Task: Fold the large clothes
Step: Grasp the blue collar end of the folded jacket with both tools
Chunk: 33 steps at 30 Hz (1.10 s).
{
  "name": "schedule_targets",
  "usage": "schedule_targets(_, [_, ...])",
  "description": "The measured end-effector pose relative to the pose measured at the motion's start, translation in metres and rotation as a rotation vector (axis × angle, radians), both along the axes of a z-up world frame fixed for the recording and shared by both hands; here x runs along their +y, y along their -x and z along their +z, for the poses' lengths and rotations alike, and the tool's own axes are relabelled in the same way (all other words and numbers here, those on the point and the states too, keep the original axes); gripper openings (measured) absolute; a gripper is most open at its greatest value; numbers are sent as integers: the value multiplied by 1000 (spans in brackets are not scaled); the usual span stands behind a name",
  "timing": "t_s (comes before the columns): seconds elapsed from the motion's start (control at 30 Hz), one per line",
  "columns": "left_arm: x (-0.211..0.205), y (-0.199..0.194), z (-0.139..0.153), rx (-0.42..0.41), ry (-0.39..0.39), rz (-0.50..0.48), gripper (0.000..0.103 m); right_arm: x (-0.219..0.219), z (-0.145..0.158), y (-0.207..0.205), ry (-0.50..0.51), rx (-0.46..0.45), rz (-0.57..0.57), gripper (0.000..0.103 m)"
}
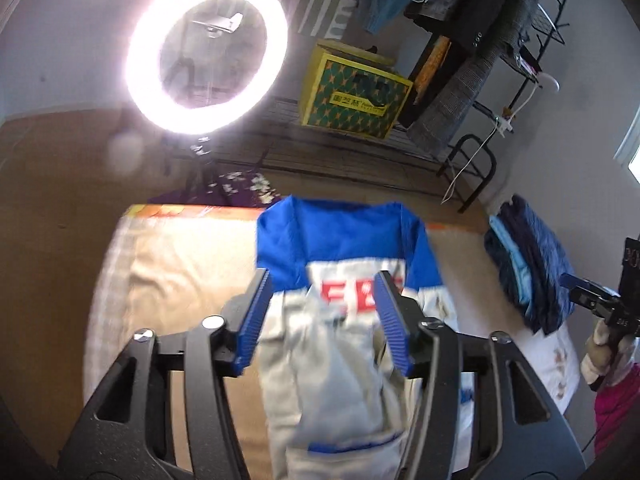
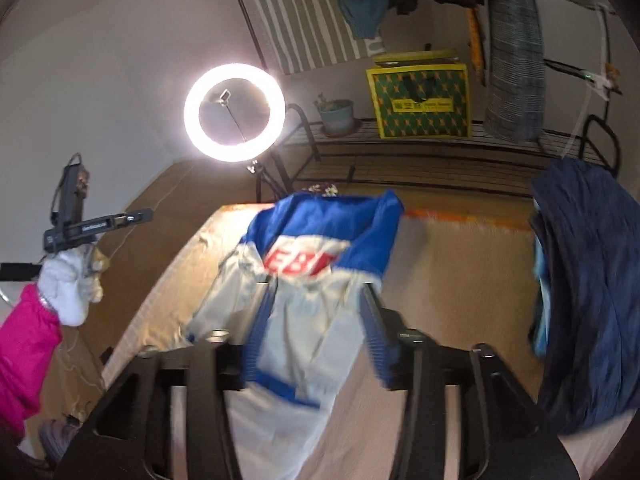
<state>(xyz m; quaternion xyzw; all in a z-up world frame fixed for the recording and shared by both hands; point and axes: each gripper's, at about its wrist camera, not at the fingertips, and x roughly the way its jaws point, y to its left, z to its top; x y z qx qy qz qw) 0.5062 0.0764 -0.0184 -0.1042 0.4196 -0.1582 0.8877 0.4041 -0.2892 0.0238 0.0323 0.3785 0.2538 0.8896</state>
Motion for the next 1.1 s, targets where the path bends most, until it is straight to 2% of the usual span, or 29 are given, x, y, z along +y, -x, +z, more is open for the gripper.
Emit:
schedule_targets(0.1, [-9, -48, -14, 35, 19, -30, 62, 6, 2, -41, -32, 25, 1, 50])
schedule_targets(0.2, [-17, -84, -35, 76, 26, -51, 62, 0, -11, -88, -69, 60, 7, 50])
schedule_targets(0.4, [-32, -152, -96, 146, 14, -47, 62, -15, -73, -188, -74, 158, -30, 50])
schedule_targets(0.53, [-34, -194, -126, 185, 42, -30, 62, -20, -111, -238, -79, 213, -67, 50])
schedule_targets(0.73, [-44, -246, -163, 259, 27, -30, 62, -18, -149, -289, -86, 265, -105, 50])
schedule_targets(0.87, [-54, -274, -185, 305, -32, -18, 62, -15, -166, -312, -101, 293, -102, 50])
schedule_targets(0.97, [-58, -287, -199, 346, -23, -34, 62, -6, -177, -327, -69, 311, -100, 50])
schedule_targets(1.07, [-64, -293, -210, 369, -49, -52, 62, 3, -185, -334, -62, 333, -72, 50])
schedule_targets(1.1, [-65, -294, -212, 376, -55, -54, 62, 7, -188, -335, -56, 342, -61, 45])
